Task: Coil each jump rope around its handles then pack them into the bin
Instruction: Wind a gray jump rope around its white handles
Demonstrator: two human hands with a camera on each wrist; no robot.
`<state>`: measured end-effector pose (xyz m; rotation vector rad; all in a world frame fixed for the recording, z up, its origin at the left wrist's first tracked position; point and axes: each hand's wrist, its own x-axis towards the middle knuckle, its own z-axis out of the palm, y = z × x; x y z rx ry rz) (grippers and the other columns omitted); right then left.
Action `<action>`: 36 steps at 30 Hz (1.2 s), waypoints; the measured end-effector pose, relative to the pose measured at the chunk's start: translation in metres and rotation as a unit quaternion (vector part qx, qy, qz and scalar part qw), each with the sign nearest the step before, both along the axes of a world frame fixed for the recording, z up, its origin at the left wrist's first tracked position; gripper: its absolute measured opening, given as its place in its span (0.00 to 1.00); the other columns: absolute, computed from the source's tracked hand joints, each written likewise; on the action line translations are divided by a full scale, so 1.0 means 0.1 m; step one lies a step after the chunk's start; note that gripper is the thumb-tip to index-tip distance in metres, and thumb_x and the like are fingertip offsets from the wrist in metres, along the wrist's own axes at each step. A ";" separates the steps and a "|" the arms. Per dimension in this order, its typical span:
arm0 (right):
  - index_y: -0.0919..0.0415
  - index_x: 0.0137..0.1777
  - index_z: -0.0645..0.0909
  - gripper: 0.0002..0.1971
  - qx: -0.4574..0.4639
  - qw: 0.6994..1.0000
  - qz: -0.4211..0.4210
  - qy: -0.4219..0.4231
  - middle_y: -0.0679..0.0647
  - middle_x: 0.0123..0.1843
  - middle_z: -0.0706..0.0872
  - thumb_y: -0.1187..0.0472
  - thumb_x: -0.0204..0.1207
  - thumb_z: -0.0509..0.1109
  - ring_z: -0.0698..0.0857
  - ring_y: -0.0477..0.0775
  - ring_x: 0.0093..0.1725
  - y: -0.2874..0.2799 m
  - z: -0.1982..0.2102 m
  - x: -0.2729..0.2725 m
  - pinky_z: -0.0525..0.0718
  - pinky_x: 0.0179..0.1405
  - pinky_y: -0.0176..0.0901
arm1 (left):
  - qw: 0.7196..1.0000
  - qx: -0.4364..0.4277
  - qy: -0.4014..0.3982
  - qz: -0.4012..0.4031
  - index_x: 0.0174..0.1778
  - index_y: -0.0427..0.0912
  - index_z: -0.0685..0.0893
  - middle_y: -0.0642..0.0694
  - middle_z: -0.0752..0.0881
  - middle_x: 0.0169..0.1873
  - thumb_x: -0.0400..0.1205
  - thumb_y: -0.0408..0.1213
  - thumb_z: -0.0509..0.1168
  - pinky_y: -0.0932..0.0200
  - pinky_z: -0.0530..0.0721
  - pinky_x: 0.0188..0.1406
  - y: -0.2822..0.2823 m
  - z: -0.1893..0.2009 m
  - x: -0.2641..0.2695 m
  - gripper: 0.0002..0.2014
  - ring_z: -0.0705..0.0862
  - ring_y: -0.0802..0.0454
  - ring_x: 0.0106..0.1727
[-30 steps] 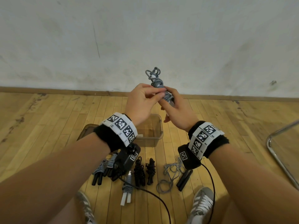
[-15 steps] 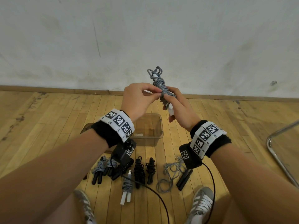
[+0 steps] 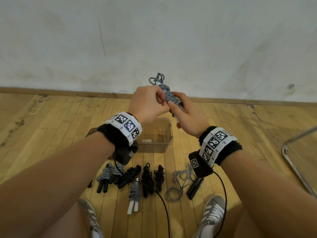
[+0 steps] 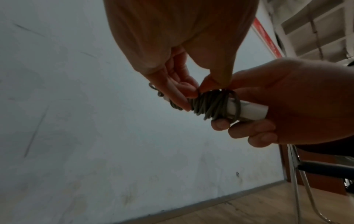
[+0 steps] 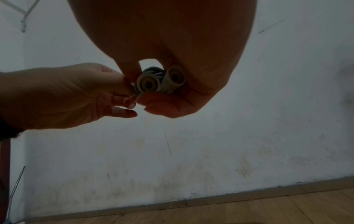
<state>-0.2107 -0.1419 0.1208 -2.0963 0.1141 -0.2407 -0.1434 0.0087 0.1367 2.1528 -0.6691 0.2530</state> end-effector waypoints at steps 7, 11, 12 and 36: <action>0.54 0.81 0.71 0.27 0.002 1.000 -0.006 0.012 0.48 0.62 0.85 0.43 0.86 0.65 0.85 0.40 0.46 0.01 0.01 0.00 0.85 0.39 0.42 | 0.994 -0.059 0.089 -0.037 0.34 0.46 0.86 0.55 0.84 0.27 0.71 0.34 0.79 0.73 0.78 0.30 0.01 -0.02 0.06 0.08 0.79 0.66 0.26; 0.52 0.76 0.72 0.22 0.074 0.996 -0.003 0.044 0.51 0.51 0.86 0.45 0.86 0.67 0.85 0.42 0.37 0.01 0.06 -0.03 0.88 0.33 0.46 | 0.991 -0.057 0.095 -0.073 0.36 0.47 0.86 0.56 0.84 0.29 0.72 0.32 0.77 0.74 0.78 0.32 0.04 -0.01 0.05 0.08 0.80 0.68 0.28; 0.51 0.74 0.72 0.21 0.087 0.995 -0.002 0.049 0.51 0.50 0.85 0.46 0.86 0.67 0.84 0.42 0.37 0.00 0.06 -0.03 0.89 0.34 0.47 | 0.991 -0.054 0.094 -0.082 0.37 0.47 0.86 0.55 0.85 0.30 0.73 0.31 0.77 0.74 0.78 0.33 0.04 -0.01 0.04 0.07 0.81 0.68 0.29; 0.51 0.75 0.73 0.18 0.155 0.982 -0.022 0.109 0.54 0.49 0.83 0.45 0.90 0.58 0.80 0.44 0.29 0.12 0.07 -0.05 0.78 0.28 0.41 | 0.989 -0.098 0.105 -0.037 0.36 0.43 0.87 0.53 0.84 0.29 0.70 0.34 0.80 0.70 0.78 0.31 -0.04 -0.12 0.01 0.07 0.76 0.65 0.27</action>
